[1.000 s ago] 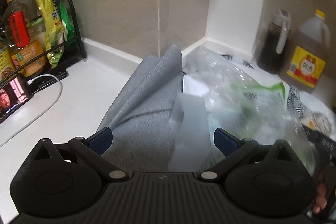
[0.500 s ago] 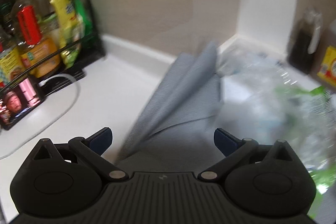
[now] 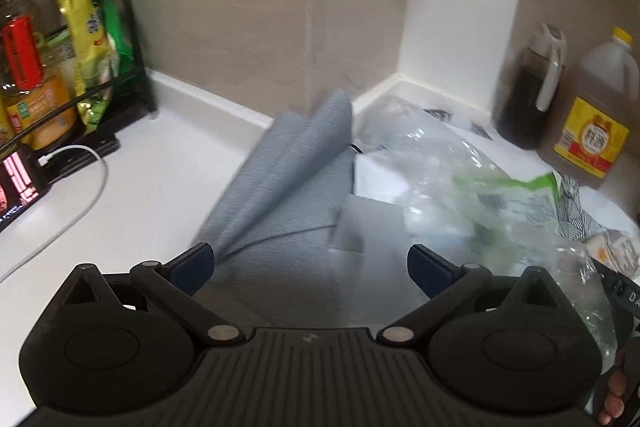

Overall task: Collect trash
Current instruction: 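Grasp the translucent plastic sheet with the left gripper and lift it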

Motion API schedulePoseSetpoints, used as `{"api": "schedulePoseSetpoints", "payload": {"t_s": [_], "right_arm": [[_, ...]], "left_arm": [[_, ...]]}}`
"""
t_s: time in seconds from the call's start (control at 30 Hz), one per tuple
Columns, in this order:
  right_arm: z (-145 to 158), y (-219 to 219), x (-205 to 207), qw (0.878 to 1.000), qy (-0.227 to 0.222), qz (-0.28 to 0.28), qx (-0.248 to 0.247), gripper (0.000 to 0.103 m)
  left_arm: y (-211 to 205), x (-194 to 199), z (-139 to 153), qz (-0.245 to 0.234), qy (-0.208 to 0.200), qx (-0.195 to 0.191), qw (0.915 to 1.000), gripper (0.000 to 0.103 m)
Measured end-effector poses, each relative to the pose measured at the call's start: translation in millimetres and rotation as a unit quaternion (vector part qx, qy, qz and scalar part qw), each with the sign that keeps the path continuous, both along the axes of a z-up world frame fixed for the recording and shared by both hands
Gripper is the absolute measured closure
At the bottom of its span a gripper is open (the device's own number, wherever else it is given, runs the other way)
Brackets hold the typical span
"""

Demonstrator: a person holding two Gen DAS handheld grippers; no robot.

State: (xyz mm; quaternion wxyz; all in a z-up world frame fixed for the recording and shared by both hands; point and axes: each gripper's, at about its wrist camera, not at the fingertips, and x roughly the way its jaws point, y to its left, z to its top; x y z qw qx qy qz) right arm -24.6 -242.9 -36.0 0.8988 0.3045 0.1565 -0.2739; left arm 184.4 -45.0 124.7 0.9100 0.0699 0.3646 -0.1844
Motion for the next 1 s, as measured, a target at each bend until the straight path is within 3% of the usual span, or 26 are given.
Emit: {"api": "schedulePoseSetpoints", "payload": {"t_s": [0.27,0.73,1.0], "right_arm": [[0,0,0,1.0,0.002,0.0,-0.002,0.0],[-1,1,1,1.0,0.005,0.001,-0.005,0.0],[0,1,2,1.0,0.005,0.001,-0.005,0.0]], "left_arm": [[-9,-1,-13,-0.011,0.004,0.024,0.9996,0.0],[-1,9,-19,0.001,0.015,0.028,0.9995,0.0],[38,40,-22,0.083,0.043,-0.001,0.9956,0.0]]}}
